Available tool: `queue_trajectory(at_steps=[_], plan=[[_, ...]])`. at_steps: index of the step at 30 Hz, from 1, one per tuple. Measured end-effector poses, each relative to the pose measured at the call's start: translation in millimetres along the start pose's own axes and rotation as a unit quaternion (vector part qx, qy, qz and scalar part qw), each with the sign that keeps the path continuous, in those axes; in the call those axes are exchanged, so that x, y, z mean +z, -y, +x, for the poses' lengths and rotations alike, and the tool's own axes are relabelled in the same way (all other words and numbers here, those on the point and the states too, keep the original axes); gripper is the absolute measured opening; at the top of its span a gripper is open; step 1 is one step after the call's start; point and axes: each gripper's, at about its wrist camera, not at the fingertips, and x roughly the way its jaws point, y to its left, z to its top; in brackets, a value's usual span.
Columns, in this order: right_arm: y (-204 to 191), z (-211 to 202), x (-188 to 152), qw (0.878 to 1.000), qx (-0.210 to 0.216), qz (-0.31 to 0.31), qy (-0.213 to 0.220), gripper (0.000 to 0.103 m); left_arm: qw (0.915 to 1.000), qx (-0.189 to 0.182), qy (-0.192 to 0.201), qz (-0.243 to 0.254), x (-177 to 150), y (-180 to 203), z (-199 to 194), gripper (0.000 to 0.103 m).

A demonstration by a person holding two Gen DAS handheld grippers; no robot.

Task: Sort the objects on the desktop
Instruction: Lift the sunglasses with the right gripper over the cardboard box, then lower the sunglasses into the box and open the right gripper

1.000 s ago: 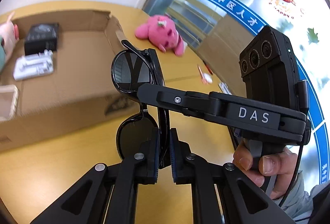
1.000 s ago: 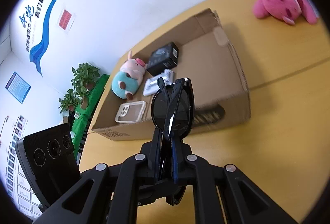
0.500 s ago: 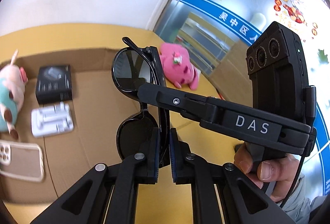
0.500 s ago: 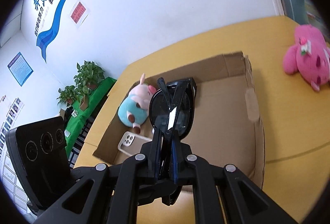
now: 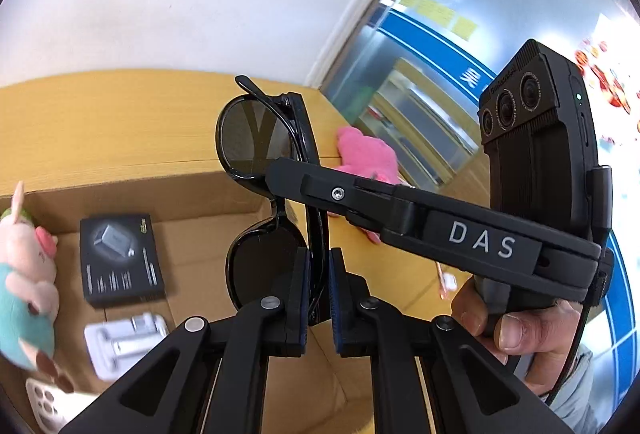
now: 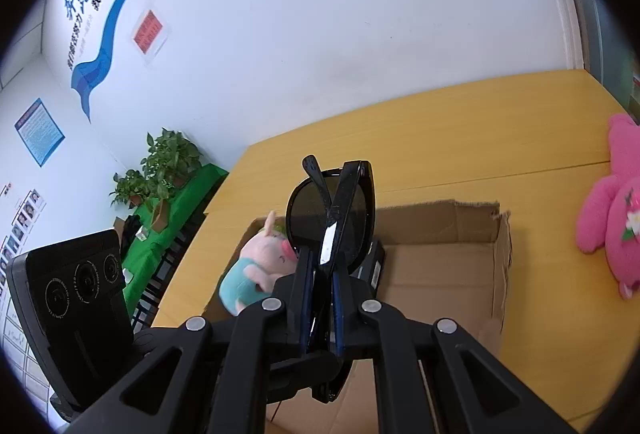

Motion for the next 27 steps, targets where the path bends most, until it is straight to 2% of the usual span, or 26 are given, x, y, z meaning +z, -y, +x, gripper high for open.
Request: queue_trajectory(at_steps=[4, 9, 13, 19, 23, 24, 25, 26, 27], plan=[[21.1, 38.0, 10.3, 0.999, -0.027, 0.007, -0.036, 0.008, 0.9986, -0.009, -0.036, -0.038, 8.9, -34.4, 42.6, 0.007], [63.8, 95.1, -8.3, 0.994, -0.047, 0.046, -0.087, 0.008, 0.9933, 0.014, -0.091, -0.07, -6.2, -67.4, 101.3, 0.007], [93.9, 127.3, -24.9, 0.988, -0.058, 0.077, -0.117, 0.008, 0.9867, 0.013, -0.125, -0.103, -20.1, -88.9, 137.2, 0.007], [115.6, 153.5, -37.3, 0.981, -0.09, 0.091, -0.146, 0.008, 0.9808, 0.017, -0.155, -0.118, -33.6, -98.7, 166.5, 0.007], [118.2, 158.9, -44.2, 0.98, -0.106, 0.076, -0.152, 0.01, 0.9772, 0.029, -0.172, -0.122, -40.0, -98.3, 172.3, 0.01], [116.1, 156.6, -45.1, 0.98, -0.109, 0.068, -0.15, 0.012, 0.9769, 0.042, -0.176, -0.115, -40.6, -94.5, 169.5, 0.015], [114.3, 152.8, -45.7, 0.981, -0.111, 0.064, -0.147, 0.012, 0.9786, 0.05, -0.172, -0.102, -41.1, -88.8, 162.6, 0.026], [109.1, 144.1, -45.4, 0.983, -0.106, 0.058, -0.138, 0.013, 0.9812, 0.056, -0.161, -0.09, -40.8, -83.1, 153.2, 0.042], [105.0, 135.8, -44.9, 0.985, -0.1, 0.052, -0.129, 0.017, 0.9834, 0.062, -0.149, -0.083, -38.9, -79.0, 143.6, 0.049]])
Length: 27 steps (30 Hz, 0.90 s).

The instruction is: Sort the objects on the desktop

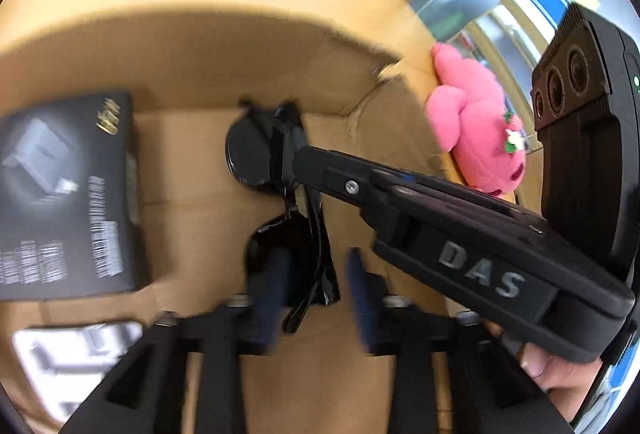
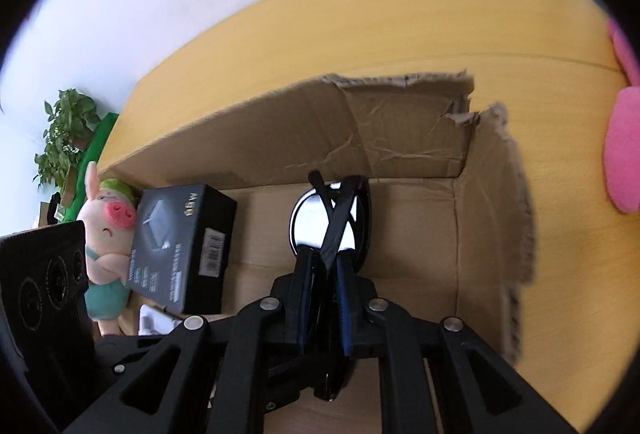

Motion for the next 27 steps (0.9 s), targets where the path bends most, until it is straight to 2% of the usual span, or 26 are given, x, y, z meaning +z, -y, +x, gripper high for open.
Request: queue_trajectory(at_steps=[1, 2, 3, 4, 5, 8, 9, 13, 15, 18, 19, 22, 25, 26, 27], plan=[[-3.9, -11.6, -3.2, 1.0, 0.004, -0.009, 0.015, 0.03, 0.9997, 0.005, 0.024, 0.006, -4.9, 4.2, -16.9, 0.059], [-9.6, -27.1, -8.3, 0.999, -0.003, -0.023, 0.035, 0.038, 0.9991, 0.007, 0.041, 0.008, -8.6, 4.6, -30.3, 0.063], [-15.5, -41.2, -13.8, 0.998, -0.012, -0.038, 0.053, 0.053, 0.9982, 0.01, 0.058, 0.01, -14.0, 5.5, -46.5, 0.063], [-20.8, -54.8, -19.9, 0.996, -0.018, -0.053, 0.071, 0.061, 0.9971, 0.021, 0.07, 0.022, -19.0, 7.6, -61.6, 0.065], [-25.4, -72.6, -28.5, 0.994, -0.017, -0.062, 0.093, 0.063, 0.9946, 0.035, 0.09, 0.037, -28.9, 11.0, -79.6, 0.067], [-38.7, -122.7, -63.7, 0.984, -0.037, -0.079, 0.157, 0.079, 0.9799, 0.089, 0.165, 0.068, -66.5, 14.4, -128.9, 0.075], [-43.8, -137.1, -81.5, 0.979, -0.046, -0.082, 0.182, 0.081, 0.9735, 0.108, 0.187, 0.075, -82.6, 12.1, -143.8, 0.077], [-62.1, -160.0, -140.6, 0.966, -0.082, -0.085, 0.229, 0.081, 0.9481, 0.173, 0.252, 0.088, -137.9, -9.9, -179.5, 0.079], [-73.6, -157.6, -172.0, 0.959, -0.098, -0.095, 0.248, 0.081, 0.9311, 0.212, 0.282, 0.091, -169.5, -27.9, -188.9, 0.079], [-96.7, -143.3, -216.1, 0.947, -0.127, -0.104, 0.278, 0.081, 0.9114, 0.253, 0.312, 0.089, -203.5, -47.8, -188.7, 0.079], [-104.1, -134.6, -229.6, 0.946, -0.121, -0.112, 0.279, 0.081, 0.9091, 0.259, 0.314, 0.089, -211.9, -54.6, -186.6, 0.079], [-107.7, -119.2, -240.2, 0.952, -0.1, -0.11, 0.268, 0.081, 0.9087, 0.262, 0.312, 0.092, -228.1, -70.6, -171.4, 0.079], [-108.1, -103.1, -247.9, 0.95, -0.114, -0.095, 0.276, 0.081, 0.9079, 0.268, 0.314, 0.071, -234.9, -77.6, -154.2, 0.079], [-106.0, -98.7, -249.3, 0.947, -0.13, -0.087, 0.282, 0.081, 0.9095, 0.267, 0.314, 0.054, -236.9, -83.5, -149.4, 0.079], [-105.4, -95.7, -252.9, 0.945, -0.138, -0.083, 0.285, 0.081, 0.9065, 0.273, 0.317, 0.052, -238.7, -81.1, -144.7, 0.079]])
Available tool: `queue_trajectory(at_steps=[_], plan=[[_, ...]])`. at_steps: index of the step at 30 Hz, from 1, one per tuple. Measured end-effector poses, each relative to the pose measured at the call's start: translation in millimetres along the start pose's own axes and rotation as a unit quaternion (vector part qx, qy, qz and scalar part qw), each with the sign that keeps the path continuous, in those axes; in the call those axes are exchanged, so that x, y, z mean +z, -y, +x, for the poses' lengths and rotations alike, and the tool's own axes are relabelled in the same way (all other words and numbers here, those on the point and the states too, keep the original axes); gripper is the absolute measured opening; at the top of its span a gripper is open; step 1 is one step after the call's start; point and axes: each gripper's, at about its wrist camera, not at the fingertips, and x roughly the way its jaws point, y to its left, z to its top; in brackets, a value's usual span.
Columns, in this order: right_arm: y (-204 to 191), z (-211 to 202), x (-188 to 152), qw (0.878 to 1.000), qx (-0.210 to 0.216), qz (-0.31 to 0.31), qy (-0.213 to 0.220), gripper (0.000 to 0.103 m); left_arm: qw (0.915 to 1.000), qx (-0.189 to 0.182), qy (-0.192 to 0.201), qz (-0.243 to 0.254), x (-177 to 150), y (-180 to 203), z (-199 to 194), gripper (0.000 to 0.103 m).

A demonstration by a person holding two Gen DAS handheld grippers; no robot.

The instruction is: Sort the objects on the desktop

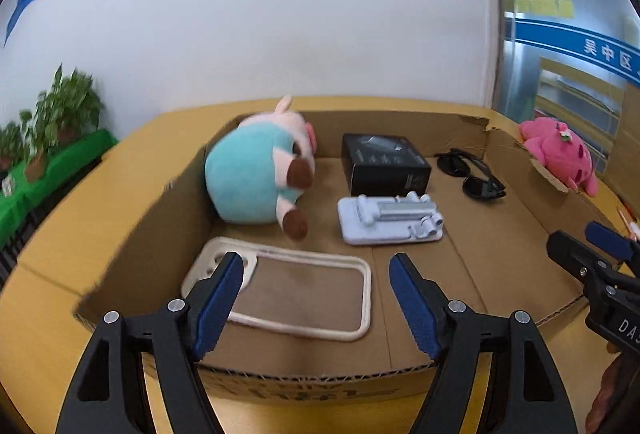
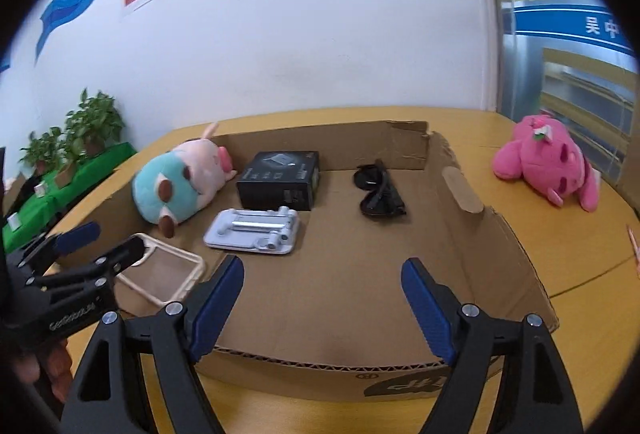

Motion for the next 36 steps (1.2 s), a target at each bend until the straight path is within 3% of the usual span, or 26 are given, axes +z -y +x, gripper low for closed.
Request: queue_trajectory(at_steps=[2, 5, 12, 36], plan=[[-1.8, -0.4, -8.0, 1.0, -0.009, -0.01, 0.012, 0.081, 0.9994, 0.004, 0.035, -0.004, -5.9, 2.1, -4.2, 0.085], [-2.5, -0.1, -13.9, 0.999, -0.011, -0.032, 0.022, 0.083, 0.9985, 0.007, 0.054, 0.002, -11.4, 4.0, -4.6, 0.091], [-0.2, 2.2, -19.1, 0.999, -0.01, -0.033, 0.032, 0.094, 0.9988, 0.005, 0.049, 0.004, -8.5, 5.7, -1.3, 0.094], [-0.3, 1.8, -19.4, 0.999, -0.009, -0.032, 0.033, 0.095, 0.9988, 0.006, 0.049, 0.003, -8.5, 6.9, -3.5, 0.095]])
